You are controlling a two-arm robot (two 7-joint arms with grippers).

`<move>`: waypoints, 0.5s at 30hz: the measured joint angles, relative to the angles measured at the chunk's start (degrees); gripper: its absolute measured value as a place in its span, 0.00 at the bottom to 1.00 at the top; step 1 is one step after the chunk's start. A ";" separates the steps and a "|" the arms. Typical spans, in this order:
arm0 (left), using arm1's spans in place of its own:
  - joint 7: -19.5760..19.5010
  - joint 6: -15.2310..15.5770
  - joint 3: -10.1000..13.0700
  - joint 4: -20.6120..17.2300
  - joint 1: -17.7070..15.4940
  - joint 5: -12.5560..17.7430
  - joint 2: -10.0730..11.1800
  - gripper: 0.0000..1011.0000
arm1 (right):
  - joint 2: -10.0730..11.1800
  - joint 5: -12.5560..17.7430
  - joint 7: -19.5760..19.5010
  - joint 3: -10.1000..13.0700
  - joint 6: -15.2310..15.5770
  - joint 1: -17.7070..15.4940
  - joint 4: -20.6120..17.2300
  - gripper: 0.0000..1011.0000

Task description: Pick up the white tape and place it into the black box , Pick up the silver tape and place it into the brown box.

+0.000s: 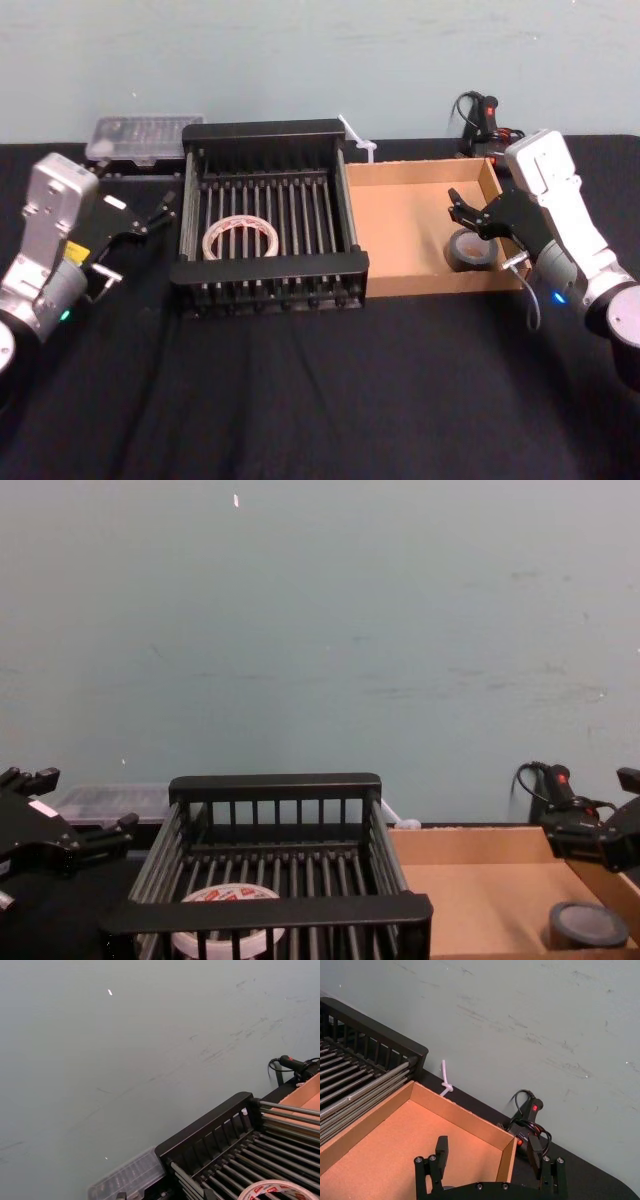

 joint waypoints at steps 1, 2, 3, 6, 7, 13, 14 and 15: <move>0.00 0.00 0.00 0.00 0.00 0.00 0.00 0.99 | 0.00 0.00 0.00 0.00 0.00 0.00 0.00 0.99; 0.00 0.00 0.00 0.00 0.00 0.00 0.00 0.99 | 0.00 0.00 0.00 0.00 0.00 0.00 0.00 0.99; 0.00 0.00 0.00 0.00 0.00 0.00 0.00 0.99 | 0.00 0.00 0.00 0.00 0.00 0.00 0.00 0.99; 0.00 0.00 0.00 0.00 0.00 0.00 0.00 0.99 | 0.00 0.00 0.00 0.00 0.00 0.00 0.00 0.99; 0.00 0.00 0.00 0.00 0.00 0.00 0.00 0.99 | 0.00 0.00 0.00 0.00 0.00 0.00 0.00 0.99; -0.01 0.00 0.00 0.00 0.00 0.00 0.00 0.99 | 0.00 0.00 0.00 0.00 0.00 0.00 0.00 0.99; -0.01 0.00 0.00 0.00 0.00 0.00 0.00 0.99 | 0.00 0.00 0.00 0.00 0.00 0.00 0.00 0.99; 0.00 0.00 0.00 0.00 0.00 0.00 0.00 0.99 | 0.00 0.00 0.00 0.00 0.00 0.00 0.00 0.99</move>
